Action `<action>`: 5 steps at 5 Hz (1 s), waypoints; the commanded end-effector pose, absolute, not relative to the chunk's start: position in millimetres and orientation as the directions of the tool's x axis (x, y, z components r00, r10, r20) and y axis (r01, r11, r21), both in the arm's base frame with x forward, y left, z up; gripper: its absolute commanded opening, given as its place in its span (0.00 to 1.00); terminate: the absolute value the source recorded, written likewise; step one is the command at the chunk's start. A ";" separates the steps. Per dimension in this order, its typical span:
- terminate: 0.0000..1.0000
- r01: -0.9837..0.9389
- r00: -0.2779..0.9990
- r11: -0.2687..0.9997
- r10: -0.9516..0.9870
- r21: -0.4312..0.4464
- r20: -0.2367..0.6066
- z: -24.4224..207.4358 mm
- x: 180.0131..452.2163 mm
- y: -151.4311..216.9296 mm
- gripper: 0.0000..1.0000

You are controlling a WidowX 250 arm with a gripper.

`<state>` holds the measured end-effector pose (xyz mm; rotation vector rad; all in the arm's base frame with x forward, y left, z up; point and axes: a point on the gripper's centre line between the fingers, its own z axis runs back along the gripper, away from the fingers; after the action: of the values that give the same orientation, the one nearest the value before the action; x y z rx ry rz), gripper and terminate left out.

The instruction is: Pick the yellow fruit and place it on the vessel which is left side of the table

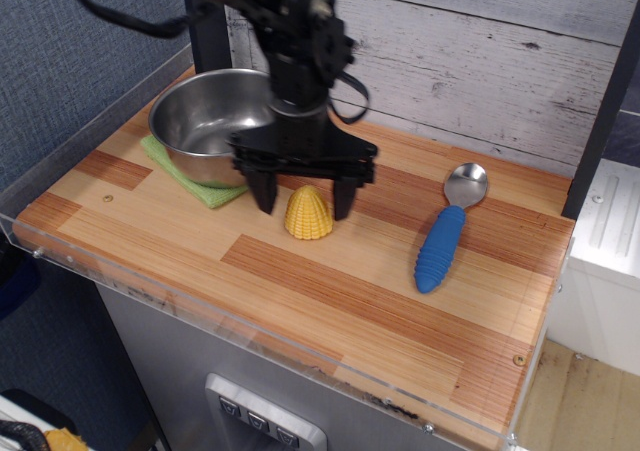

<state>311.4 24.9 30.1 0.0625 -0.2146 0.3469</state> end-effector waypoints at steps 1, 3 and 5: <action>0.00 -0.339 0.910 0.941 0.325 0.012 0.258 32.8 316.7 13.3 1.00; 0.00 -0.366 0.897 0.930 0.343 0.036 0.279 29.0 311.3 17.3 0.00; 0.00 -0.366 0.891 0.930 0.348 0.010 0.291 40.9 309.7 16.1 0.00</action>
<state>303.7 14.6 25.4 0.0656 -0.2281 0.3732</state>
